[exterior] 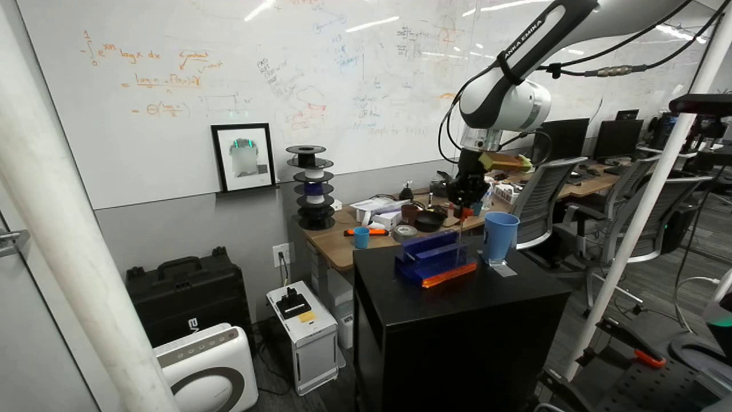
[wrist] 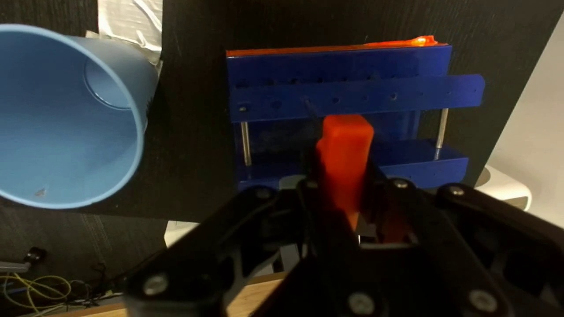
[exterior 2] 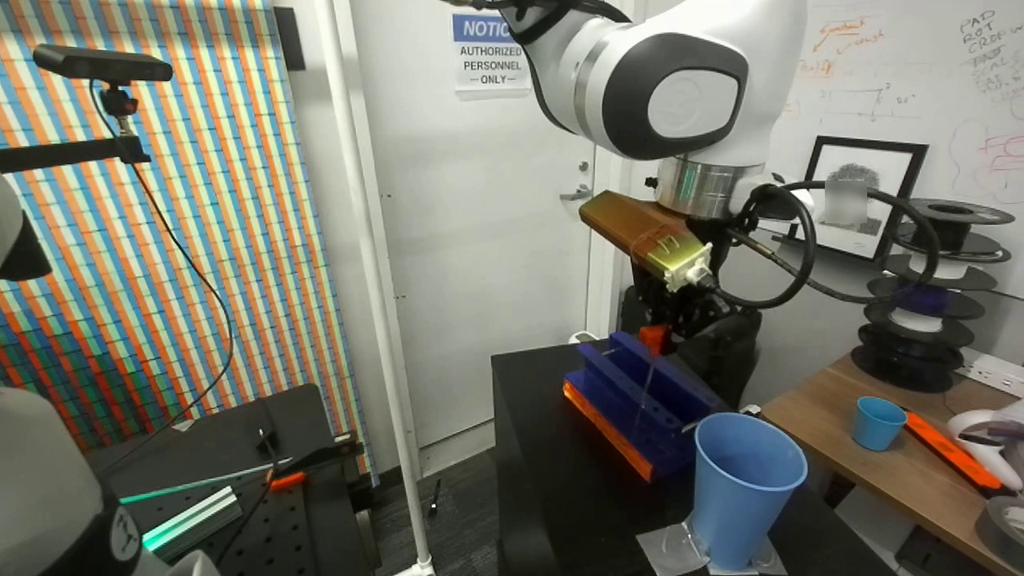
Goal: Remove the orange object from the blue platform and put it in the blue cup
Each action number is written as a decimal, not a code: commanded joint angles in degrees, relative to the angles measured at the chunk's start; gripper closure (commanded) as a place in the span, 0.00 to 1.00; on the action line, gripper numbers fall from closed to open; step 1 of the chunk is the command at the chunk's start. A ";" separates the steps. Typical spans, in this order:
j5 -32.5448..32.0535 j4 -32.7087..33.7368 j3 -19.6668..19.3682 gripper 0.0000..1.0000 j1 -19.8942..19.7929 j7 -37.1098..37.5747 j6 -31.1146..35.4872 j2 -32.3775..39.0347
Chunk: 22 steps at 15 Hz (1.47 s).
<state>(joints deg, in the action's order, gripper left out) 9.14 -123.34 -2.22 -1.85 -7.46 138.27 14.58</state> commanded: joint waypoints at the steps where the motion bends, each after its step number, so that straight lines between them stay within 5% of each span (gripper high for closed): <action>1: 0.93 -0.62 1.16 0.90 -1.37 -2.06 -4.44 -5.84; 8: -1.04 -1.59 0.73 0.89 -0.15 -2.15 -12.69 -16.29; 14: -12.75 -2.24 -0.42 0.89 -1.51 3.49 -13.20 -25.19; 22: -14.36 -5.65 -3.45 0.90 -4.40 4.58 -6.58 -20.91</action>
<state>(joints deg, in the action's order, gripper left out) -3.93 -128.03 -5.27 -5.75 -4.49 128.20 -8.65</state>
